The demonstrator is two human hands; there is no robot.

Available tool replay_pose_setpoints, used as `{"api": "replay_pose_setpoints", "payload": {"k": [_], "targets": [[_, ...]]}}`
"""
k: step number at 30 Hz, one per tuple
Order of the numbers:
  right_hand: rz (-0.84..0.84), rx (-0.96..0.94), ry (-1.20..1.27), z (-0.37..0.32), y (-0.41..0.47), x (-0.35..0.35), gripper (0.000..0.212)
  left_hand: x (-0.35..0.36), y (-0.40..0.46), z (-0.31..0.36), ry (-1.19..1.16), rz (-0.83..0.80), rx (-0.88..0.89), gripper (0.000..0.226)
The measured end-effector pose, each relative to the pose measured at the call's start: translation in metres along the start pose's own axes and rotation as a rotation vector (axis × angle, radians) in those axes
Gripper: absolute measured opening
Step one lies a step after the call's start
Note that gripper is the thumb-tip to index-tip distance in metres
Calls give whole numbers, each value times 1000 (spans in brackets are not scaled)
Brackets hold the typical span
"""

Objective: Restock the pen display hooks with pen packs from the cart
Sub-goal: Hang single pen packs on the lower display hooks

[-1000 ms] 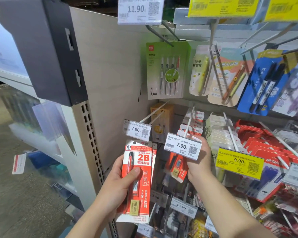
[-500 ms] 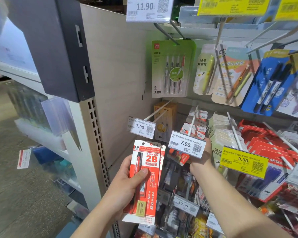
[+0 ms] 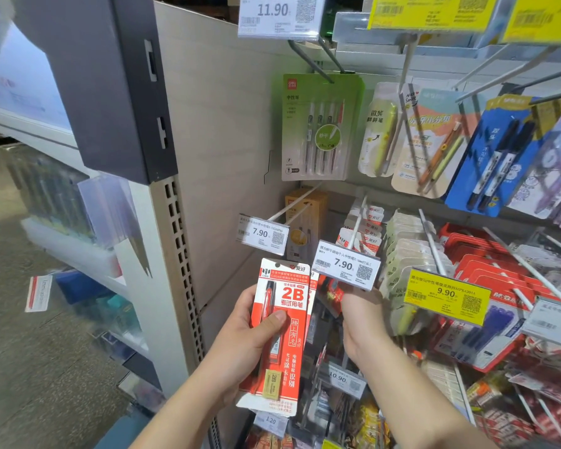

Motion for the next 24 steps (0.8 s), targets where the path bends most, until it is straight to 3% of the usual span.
{"api": "replay_pose_setpoints", "payload": {"k": [2,6,8,11,18,24], "targets": [[23,22,10,6,-4,-4,27,2,0,-1,-5,-4,4,42],[19,9,3,14,-13,-15,41,5,1,-2,0,-30,17,43],[-14,-45,10,14,-18,-19,20,8,1,-3,-5,-48,22,43],[-60,-160,-27,12,-25,-24,7,14,1,-4,6,-85,44,42],[-141,-299,-102,-4,-40,-27,16,22,7,-12,73,-135,80,45],[-218,-269,-80,-7,-40,-31,21,24,11,-14,65,-193,111,54]]}}
Point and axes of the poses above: each hand's wrist, its own y-axis towards the middle knuckle, its own x-axis out of the palm, z = x × y, the point moved 1 cm from there along y, towards the middle knuckle, and after that the axes turned 1 degree about y, right-handed, at the moved point
